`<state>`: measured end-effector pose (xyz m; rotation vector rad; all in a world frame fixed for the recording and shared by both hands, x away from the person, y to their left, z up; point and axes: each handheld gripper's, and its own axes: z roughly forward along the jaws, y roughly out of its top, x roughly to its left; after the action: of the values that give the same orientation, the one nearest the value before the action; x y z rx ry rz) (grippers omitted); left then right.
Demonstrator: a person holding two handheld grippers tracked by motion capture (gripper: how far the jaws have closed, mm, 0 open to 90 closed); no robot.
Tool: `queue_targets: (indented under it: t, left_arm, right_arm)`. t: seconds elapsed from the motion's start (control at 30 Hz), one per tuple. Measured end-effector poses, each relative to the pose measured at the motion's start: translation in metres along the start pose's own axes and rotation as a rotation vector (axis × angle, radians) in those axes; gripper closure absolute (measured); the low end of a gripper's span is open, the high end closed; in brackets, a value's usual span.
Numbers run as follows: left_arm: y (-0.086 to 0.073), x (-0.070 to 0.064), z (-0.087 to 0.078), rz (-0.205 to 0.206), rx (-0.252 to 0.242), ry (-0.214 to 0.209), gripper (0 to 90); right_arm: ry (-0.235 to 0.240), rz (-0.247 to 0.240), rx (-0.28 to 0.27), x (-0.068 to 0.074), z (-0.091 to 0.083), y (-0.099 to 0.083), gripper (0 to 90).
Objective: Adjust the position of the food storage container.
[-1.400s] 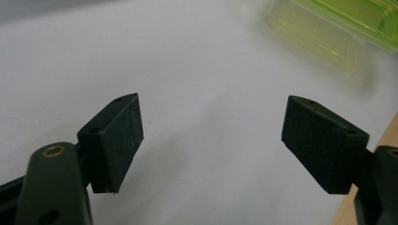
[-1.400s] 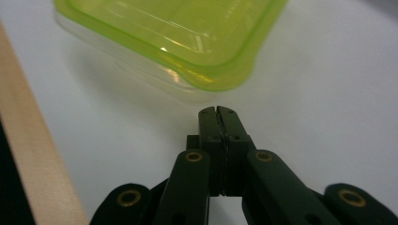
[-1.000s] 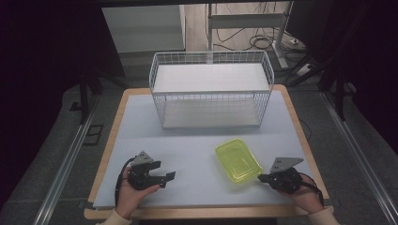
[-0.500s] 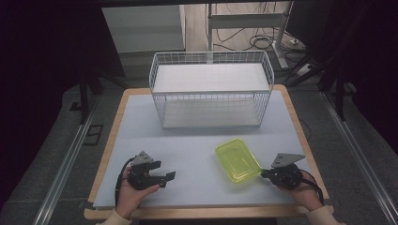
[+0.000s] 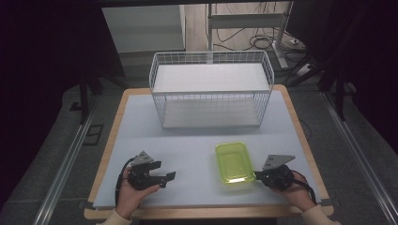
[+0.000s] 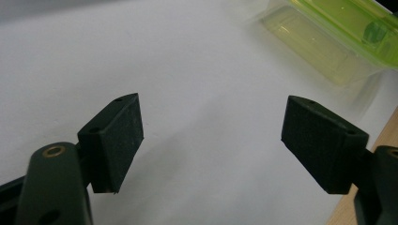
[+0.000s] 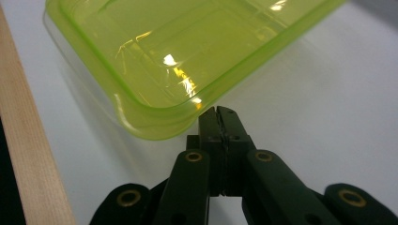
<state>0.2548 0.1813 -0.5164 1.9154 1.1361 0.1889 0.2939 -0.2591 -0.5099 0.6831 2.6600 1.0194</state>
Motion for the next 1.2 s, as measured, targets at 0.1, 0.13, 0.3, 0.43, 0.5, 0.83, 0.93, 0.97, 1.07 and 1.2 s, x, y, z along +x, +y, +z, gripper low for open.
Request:
queue_targets:
  t: [0.1,0.13,0.3,0.43,0.5,0.83,0.93,0.97,1.07,1.2]
  left_arm:
    - [0.0,0.0,0.0,0.001,0.0,0.001,20.9]
    - [0.0,0.0,0.0,0.001,0.0,0.0,20.9]
    - [0.0,0.001,0.0,0.0,0.002,0.0,21.0]
    - [0.0,0.0,0.0,0.001,0.003,0.0,20.9]
    - [0.0,0.0,0.0,0.001,0.003,0.0,21.0]
    - [0.0,0.001,0.0,-0.004,0.002,0.001,21.0]
    - [-0.001,0.001,0.001,-0.002,0.005,0.001,21.0]
    - [-0.001,0.001,0.001,-0.002,0.005,0.001,21.0]
    - [-0.001,0.001,0.001,-0.002,0.005,0.001,21.0]
    - [-0.001,0.001,0.001,-0.003,0.005,0.001,21.0]
  right_arm:
    - [0.015,-0.016,0.004,0.006,0.004,0.004,89.7]
    - [0.022,-0.028,0.004,0.008,0.005,0.006,89.6]
    - [0.044,-0.061,-0.003,0.021,0.01,0.012,89.7]
    - [0.051,-0.074,-0.019,0.029,0.014,0.019,89.6]
    - [0.054,-0.078,-0.023,0.033,0.017,0.022,89.6]
    - [0.045,-0.123,-0.058,0.057,0.035,0.037,89.6]
    - [0.038,-0.118,-0.065,0.068,0.045,0.042,89.6]
    - [0.038,-0.118,-0.065,0.068,0.045,0.042,89.6]
    - [0.041,-0.122,-0.077,0.077,0.053,0.048,89.6]
    - [0.034,-0.126,-0.08,0.083,0.06,0.052,89.6]
